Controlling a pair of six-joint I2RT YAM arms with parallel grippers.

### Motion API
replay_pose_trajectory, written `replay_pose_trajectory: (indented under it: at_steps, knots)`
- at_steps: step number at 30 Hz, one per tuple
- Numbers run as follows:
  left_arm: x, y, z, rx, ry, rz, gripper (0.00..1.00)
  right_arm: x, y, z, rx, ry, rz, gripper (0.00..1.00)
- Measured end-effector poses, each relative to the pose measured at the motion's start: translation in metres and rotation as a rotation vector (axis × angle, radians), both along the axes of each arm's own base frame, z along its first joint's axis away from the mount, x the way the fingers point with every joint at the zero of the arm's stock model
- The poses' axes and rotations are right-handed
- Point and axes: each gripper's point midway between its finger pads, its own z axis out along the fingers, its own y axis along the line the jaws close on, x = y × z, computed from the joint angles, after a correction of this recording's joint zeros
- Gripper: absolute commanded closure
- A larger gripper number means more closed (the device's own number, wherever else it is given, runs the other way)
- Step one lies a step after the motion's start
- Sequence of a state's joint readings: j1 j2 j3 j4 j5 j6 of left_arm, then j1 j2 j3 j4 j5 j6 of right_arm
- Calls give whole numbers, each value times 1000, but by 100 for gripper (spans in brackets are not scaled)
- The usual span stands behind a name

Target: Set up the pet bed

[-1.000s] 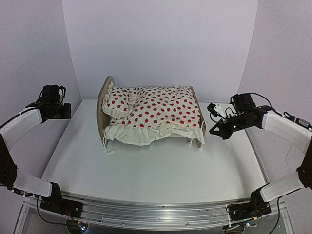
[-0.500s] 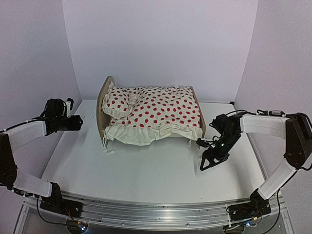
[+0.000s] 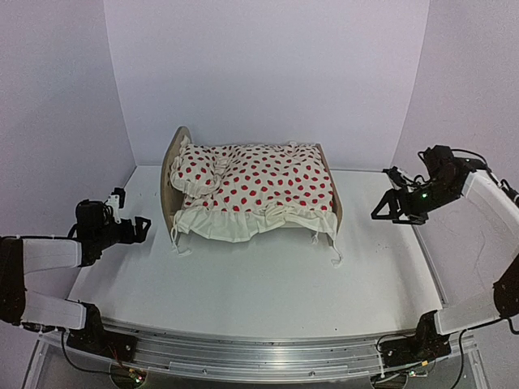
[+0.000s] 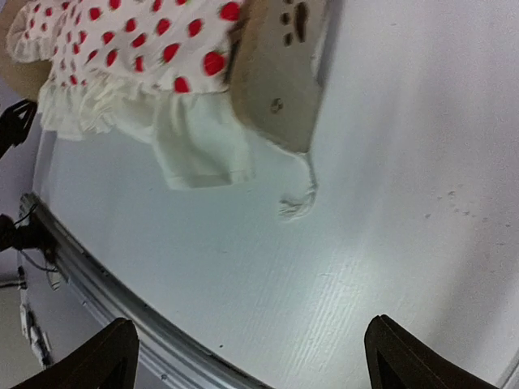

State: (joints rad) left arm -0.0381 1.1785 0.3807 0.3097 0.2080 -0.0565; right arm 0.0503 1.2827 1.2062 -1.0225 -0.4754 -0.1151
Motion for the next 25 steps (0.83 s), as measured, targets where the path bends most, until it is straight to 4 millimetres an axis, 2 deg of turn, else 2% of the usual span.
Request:
replay_pose_trajectory:
  at_steps: [3,6,10,12,14,18,25]
  knots:
    - [-4,5,-1,-6,-44,35,0,30,-32,-15,-128,-94,-125,2]
    - [-6,12,-2,-2,-88,76,0,56,-53,-50,-210,-262,-220,2]
    - [-10,16,-5,6,-114,96,0,40,-75,-131,-298,-325,-314,2]
    - [-12,18,-8,9,-109,105,1,33,-84,-154,-337,-315,-354,2]
    - [-12,20,-9,7,-105,123,1,37,-92,-159,-359,-352,-405,2]
    - [-12,26,-12,14,-92,155,0,48,-106,-150,-371,-474,-510,2]
    - [-12,29,-18,13,-66,180,0,44,-116,-161,-370,-504,-595,2]
